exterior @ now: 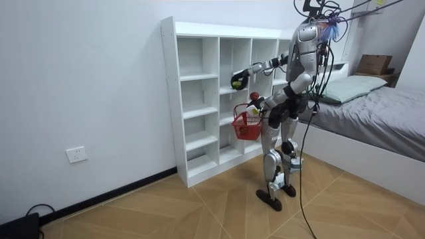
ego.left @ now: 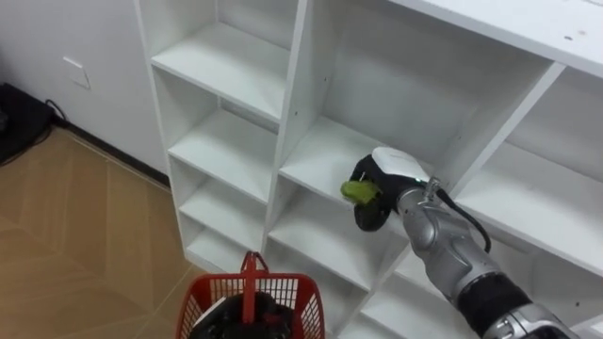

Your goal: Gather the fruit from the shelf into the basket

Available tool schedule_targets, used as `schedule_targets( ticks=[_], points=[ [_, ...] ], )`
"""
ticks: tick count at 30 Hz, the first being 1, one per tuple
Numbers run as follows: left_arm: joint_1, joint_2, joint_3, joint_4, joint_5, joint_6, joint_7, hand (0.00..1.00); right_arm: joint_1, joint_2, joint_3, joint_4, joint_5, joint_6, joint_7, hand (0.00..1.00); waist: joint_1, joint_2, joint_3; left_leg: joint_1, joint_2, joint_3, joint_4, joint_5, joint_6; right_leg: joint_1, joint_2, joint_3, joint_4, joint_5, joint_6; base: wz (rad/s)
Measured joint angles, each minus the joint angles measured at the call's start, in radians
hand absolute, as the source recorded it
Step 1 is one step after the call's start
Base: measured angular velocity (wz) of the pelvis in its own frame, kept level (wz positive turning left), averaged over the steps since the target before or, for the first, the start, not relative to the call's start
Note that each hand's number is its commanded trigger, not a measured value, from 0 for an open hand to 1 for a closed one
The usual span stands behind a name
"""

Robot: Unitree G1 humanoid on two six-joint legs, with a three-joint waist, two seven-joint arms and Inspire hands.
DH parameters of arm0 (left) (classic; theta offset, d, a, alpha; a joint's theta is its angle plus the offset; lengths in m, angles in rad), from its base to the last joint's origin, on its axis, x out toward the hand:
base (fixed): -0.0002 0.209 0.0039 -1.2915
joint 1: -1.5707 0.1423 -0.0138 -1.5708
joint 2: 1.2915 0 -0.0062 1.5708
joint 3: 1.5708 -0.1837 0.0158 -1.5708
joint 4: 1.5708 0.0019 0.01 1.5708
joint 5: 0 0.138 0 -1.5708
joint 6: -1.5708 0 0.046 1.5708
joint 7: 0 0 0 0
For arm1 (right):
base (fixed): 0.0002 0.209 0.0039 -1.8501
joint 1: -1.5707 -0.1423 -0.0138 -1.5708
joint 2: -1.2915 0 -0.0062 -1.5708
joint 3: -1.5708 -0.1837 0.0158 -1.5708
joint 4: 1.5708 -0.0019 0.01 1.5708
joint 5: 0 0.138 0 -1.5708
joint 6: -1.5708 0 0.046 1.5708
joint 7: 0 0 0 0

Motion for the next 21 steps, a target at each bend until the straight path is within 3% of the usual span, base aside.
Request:
schedule_targets(
  ticks=[13,21],
  points=[
    [0.002,0.0,0.002,0.0,0.0,0.003,0.0,1.0,0.004,0.001,-0.001,-0.001,0.017,0.001,0.016,1.0,-0.012,0.006,0.0017,0.002,-0.003,-0.014,0.0,0.0,0.0,0.012,-0.003,-0.017,-0.002,-0.001,0.001,0.02],
    [0.003,0.002,0.002,0.0,-0.001,0.007,0.0,1.0,0.005,0.001,0.0,-0.001,0.028,0.0,0.019,1.0,-0.019,0.003,-0.0012,0.014,-0.005,-0.014,-0.007,0.001,0.002,0.018,-0.005,-0.017,-0.001,-0.002,0.004,0.0]
  ],
)
